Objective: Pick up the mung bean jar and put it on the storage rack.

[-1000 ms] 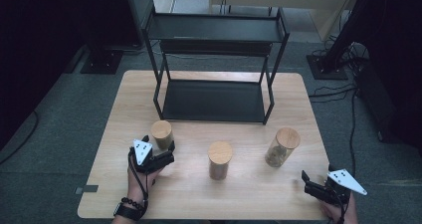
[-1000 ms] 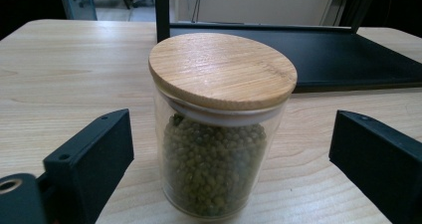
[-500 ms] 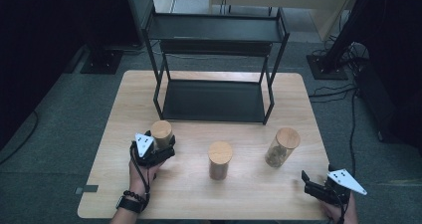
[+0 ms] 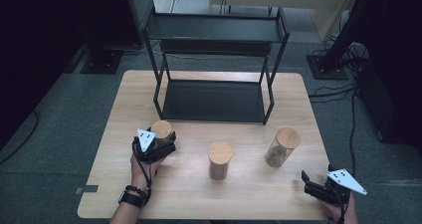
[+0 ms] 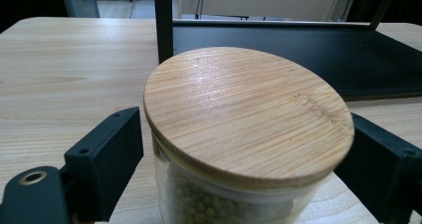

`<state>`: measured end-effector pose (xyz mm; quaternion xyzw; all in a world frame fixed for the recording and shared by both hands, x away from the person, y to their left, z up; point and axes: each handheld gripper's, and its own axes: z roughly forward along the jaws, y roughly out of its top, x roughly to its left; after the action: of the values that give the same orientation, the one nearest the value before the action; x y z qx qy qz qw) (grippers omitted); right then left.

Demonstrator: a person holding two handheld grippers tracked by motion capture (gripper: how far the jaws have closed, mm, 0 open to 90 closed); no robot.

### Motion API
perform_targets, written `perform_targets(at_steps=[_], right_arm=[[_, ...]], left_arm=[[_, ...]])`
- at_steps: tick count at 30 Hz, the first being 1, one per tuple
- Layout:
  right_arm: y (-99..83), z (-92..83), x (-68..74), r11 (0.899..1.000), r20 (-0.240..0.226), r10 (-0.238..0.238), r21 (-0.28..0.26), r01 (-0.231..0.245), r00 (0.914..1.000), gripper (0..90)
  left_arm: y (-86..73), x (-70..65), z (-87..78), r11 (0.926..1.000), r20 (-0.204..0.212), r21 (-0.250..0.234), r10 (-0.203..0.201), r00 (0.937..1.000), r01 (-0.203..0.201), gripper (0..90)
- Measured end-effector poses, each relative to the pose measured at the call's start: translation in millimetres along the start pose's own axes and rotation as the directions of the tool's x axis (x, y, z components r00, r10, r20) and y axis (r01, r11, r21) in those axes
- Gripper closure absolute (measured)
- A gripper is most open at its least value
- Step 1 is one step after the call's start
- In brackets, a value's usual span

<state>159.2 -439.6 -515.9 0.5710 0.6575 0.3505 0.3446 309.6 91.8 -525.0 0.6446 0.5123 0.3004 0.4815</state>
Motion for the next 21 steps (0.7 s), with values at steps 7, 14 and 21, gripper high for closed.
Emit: perform_targets(at_steps=[7,14,21], right_arm=[[0.0,0.0,-0.3,1.0,0.0,0.001,-0.002,-0.001,1.0,3.4],[0.1,0.1,-0.4,1.0,-0.002,0.001,-0.001,-0.001,1.0,3.4],[0.1,0.1,-0.5,1.0,-0.002,0.002,-0.001,-0.002,1.0,3.4]], left_arm=[[1.6,1.6,3.9,0.9995,0.016,0.029,-0.016,0.9997,0.016,21.2],[1.8,1.3,4.4,0.9997,0.017,0.023,-0.006,0.9998,0.006,23.0],[2.6,-2.1,7.5,0.9999,0.021,0.017,-0.003,0.9998,0.002,23.5]])
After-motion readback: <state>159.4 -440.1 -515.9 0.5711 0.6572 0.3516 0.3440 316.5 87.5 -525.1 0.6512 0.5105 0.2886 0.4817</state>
